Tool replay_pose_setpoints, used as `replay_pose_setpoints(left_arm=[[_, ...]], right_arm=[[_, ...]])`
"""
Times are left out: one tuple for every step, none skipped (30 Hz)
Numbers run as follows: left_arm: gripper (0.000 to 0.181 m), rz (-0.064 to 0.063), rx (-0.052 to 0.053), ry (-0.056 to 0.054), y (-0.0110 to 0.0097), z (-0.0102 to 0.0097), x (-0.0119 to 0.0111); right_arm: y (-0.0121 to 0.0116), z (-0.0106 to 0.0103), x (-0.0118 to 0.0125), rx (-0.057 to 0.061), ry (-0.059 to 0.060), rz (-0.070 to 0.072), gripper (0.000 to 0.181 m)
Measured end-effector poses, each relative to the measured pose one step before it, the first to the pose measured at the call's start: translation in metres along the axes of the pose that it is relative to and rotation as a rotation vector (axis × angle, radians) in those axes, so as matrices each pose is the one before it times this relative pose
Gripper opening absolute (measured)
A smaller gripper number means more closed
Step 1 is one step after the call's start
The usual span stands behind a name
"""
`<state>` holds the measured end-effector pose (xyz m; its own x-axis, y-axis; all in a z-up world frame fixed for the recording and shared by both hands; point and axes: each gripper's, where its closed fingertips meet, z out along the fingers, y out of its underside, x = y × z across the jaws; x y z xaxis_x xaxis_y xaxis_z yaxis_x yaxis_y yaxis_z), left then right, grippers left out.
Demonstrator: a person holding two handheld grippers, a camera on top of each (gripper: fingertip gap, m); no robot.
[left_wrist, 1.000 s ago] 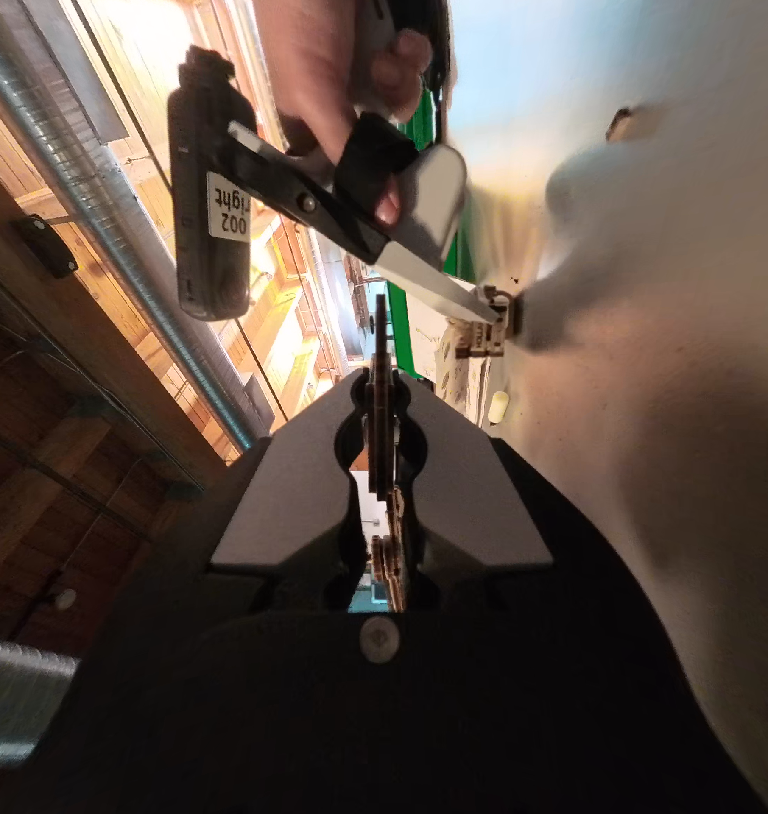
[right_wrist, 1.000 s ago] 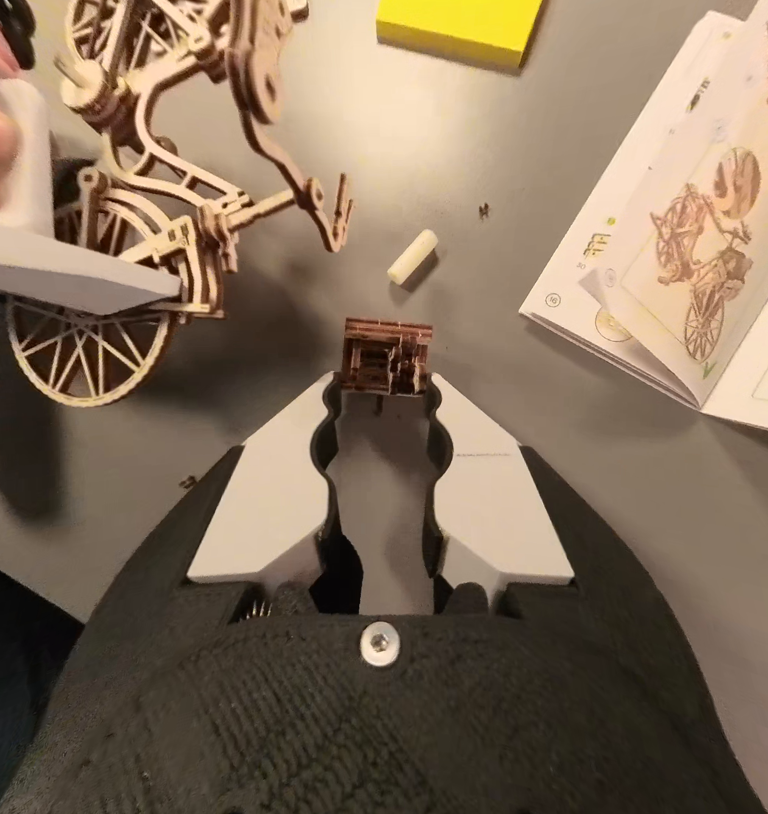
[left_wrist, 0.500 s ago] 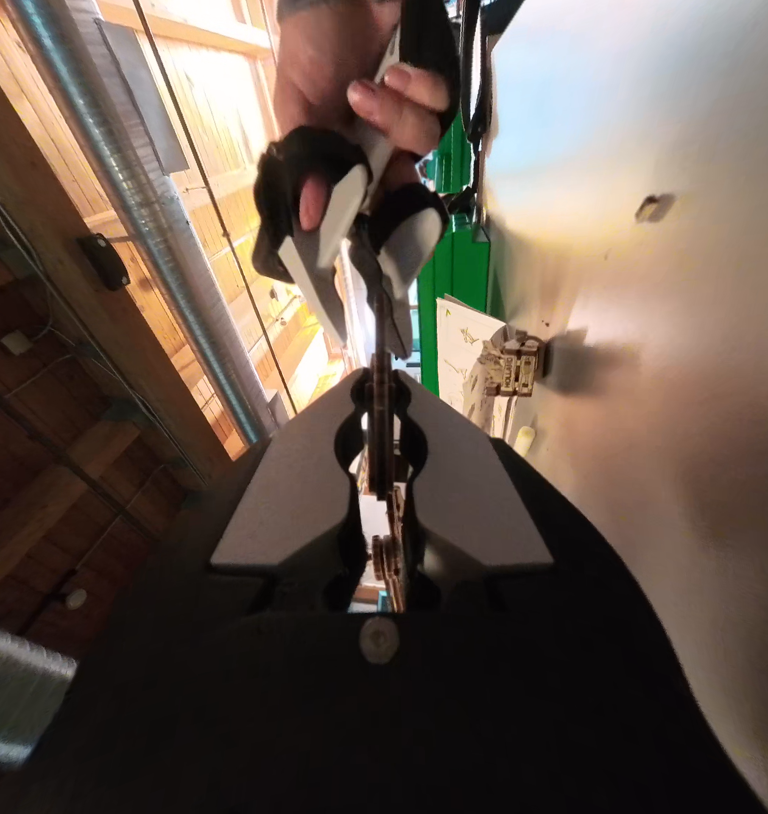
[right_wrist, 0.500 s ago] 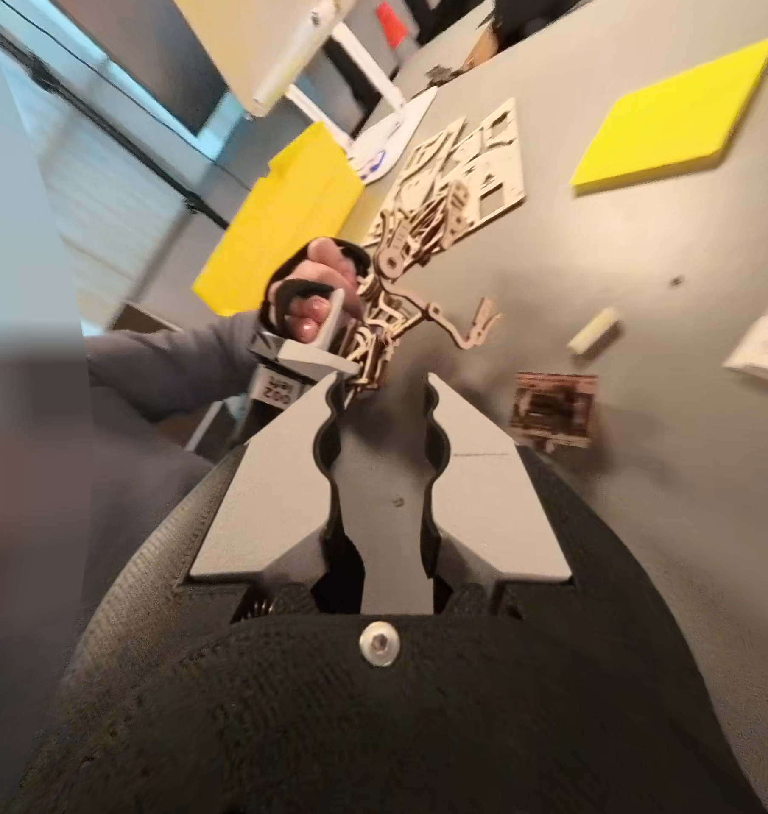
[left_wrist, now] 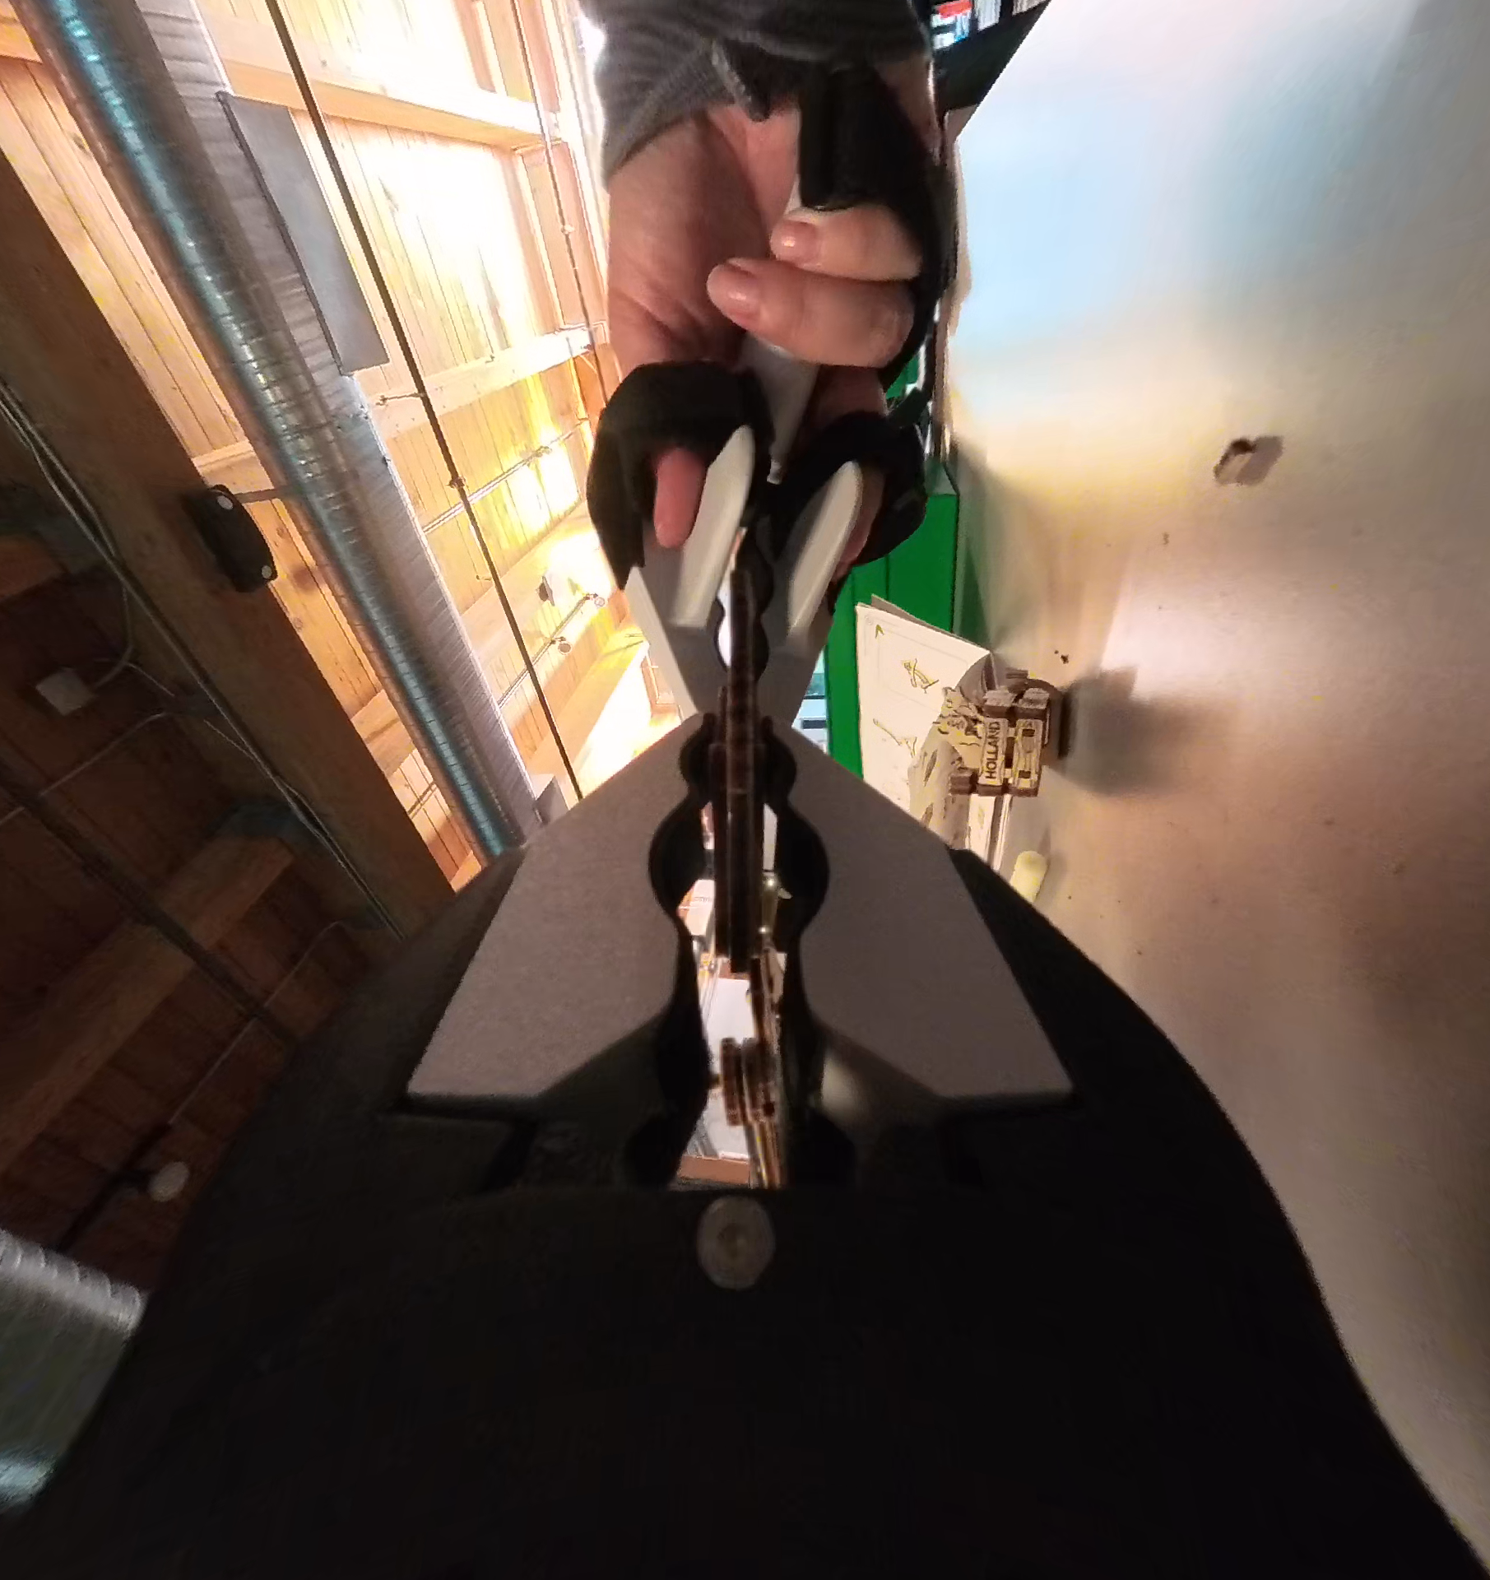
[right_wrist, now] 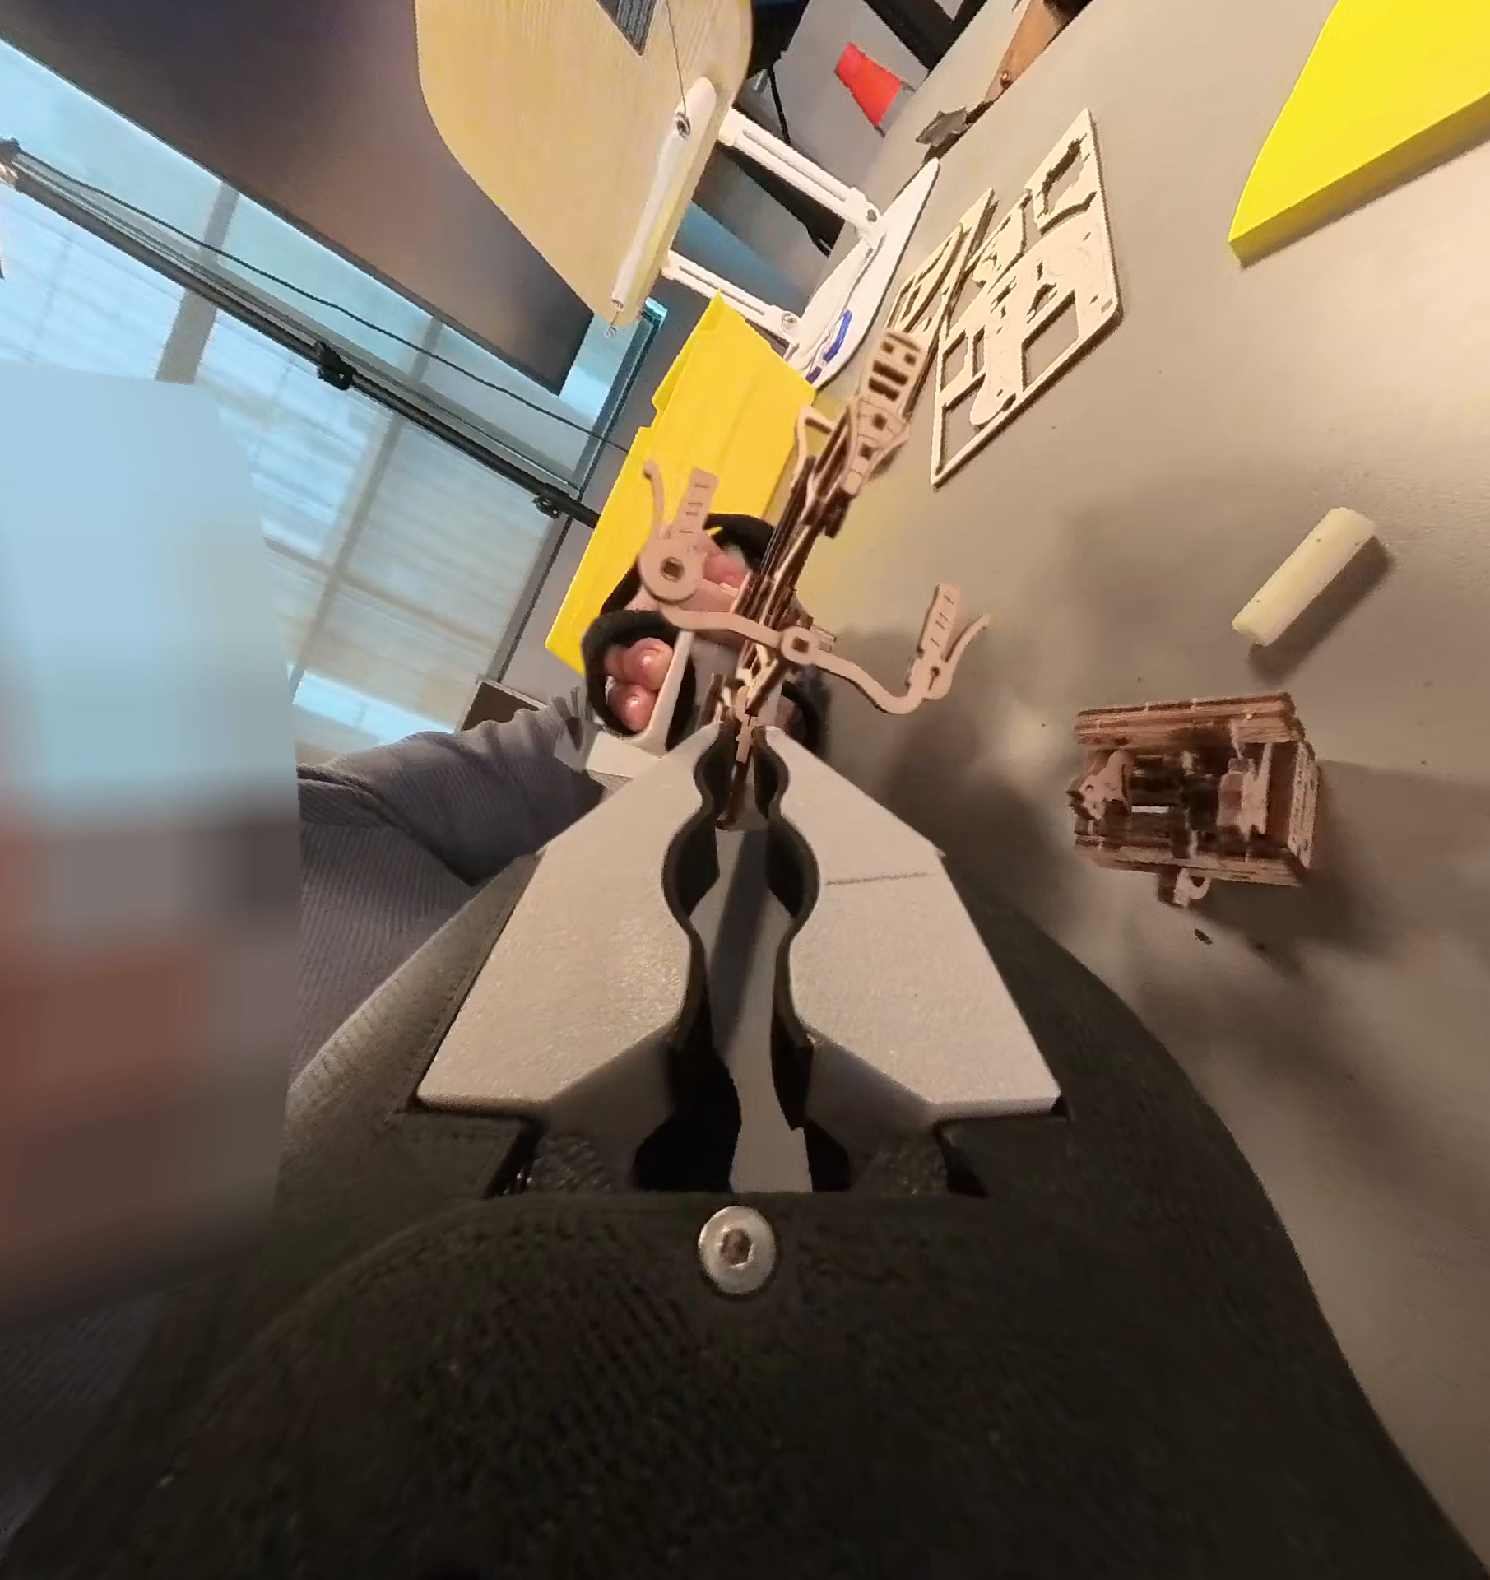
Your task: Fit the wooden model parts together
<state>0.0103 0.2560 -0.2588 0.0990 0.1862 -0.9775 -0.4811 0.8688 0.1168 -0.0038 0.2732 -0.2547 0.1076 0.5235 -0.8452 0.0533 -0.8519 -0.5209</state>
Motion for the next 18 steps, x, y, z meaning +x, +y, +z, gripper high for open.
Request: replay_pose_setpoints(left_arm=[[0.007, 0.0001, -0.0012, 0.0042, 0.00014, 0.00033, 0.00075], [0.007, 0.0015, -0.0006, 0.0039, 0.00013, 0.00017, 0.00079], [0.007, 0.0022, -0.0023, 0.0003, 0.00051, 0.00003, 0.00015], [0.007, -0.0022, -0.0023, 0.0004, 0.00058, 0.00013, -0.00011], [0.007, -0.0035, -0.0021, 0.0018, 0.00060, 0.00028, 0.00019], [0.007, -0.0019, 0.0028, 0.0019, -0.00025, 0.00015, 0.00040], [0.007, 0.0023, 0.0022, 0.0023, -0.00070, -0.00010, 0.00048], [0.007, 0.0034, -0.0001, 0.0031, -0.00023, 0.00002, 0.00079], [0.007, 0.0027, -0.0006, 0.0034, 0.00010, 0.00015, 0.00083], [0.007, 0.0003, -0.0039, 0.0018, 0.00070, 0.00026, 0.00033], [0.007, -0.0020, -0.0056, 0.0028, 0.00109, 0.00037, 0.00039], [0.007, -0.0034, -0.0068, 0.0022, 0.00129, 0.00033, 0.00010], [0.007, -0.0031, -0.0058, 0.0020, 0.00110, 0.00025, 0.00013], [0.007, -0.0020, -0.0056, 0.0016, 0.00095, 0.00017, 0.00027], [0.007, -0.0016, -0.0049, 0.0018, 0.00103, 0.00008, 0.00037], [0.007, -0.0022, -0.0049, -0.0004, 0.00111, 0.00014, 0.00012], [0.007, -0.0024, -0.0013, -0.0044, 0.00030, -0.00023, -0.00066], [0.007, -0.0080, -0.0020, -0.0064, 0.00027, -0.00007, -0.00113]], right_arm=[[-0.00009, -0.00100, 0.00108, -0.0015, 0.0128, -0.0229, 0.001], [0.00018, -0.00130, 0.00083, -0.0062, 0.0121, -0.0226, 0.001], [0.00042, -0.00148, 0.00014, -0.0095, 0.0051, -0.0177, 0.001], [0.00021, -0.00166, -0.00019, -0.0086, 0.0004, -0.0135, 0.001], [-0.00006, -0.00185, -0.00008, -0.0065, -0.0008, -0.0097, 0.001], [0.00045, -0.00123, 0.00001, -0.0085, -0.0018, -0.0084, 0.001], [0.00086, -0.00047, 0.00025, -0.0089, -0.0014, -0.0064, 0.001], [0.00061, -0.00005, 0.00048, -0.0067, -0.0004, -0.0019, 0.001], [0.00029, -0.00021, 0.00071, -0.0038, -0.0001, -0.0006, 0.000], [-0.00060, -0.00025, 0.00072, 0.0036, 0.0023, -0.0032, 0.000], [-0.00103, -0.00017, 0.00094, 0.0086, 0.0080, -0.0062, 0.000], [-0.00138, -0.00021, 0.00095, 0.0114, 0.0126, -0.0099, 0.000], [-0.00116, 0.00010, 0.00077, 0.0121, 0.0162, -0.0143, 0.001], [-0.00098, 0.00041, 0.00081, 0.0133, 0.0208, -0.0191, 0.001], [-0.00084, 0.00052, 0.00099, 0.0139, 0.0254, -0.0250, 0.001], [-0.00068, 0.00060, 0.00045, 0.0134, 0.0244, -0.0253, 0.001], [-0.00042, 0.00049, -0.00038, 0.0117, 0.0176, -0.0214, 0.001], [-0.00087, 0.00010, -0.00085, 0.0137, 0.0118, -0.0166, 0.001]])
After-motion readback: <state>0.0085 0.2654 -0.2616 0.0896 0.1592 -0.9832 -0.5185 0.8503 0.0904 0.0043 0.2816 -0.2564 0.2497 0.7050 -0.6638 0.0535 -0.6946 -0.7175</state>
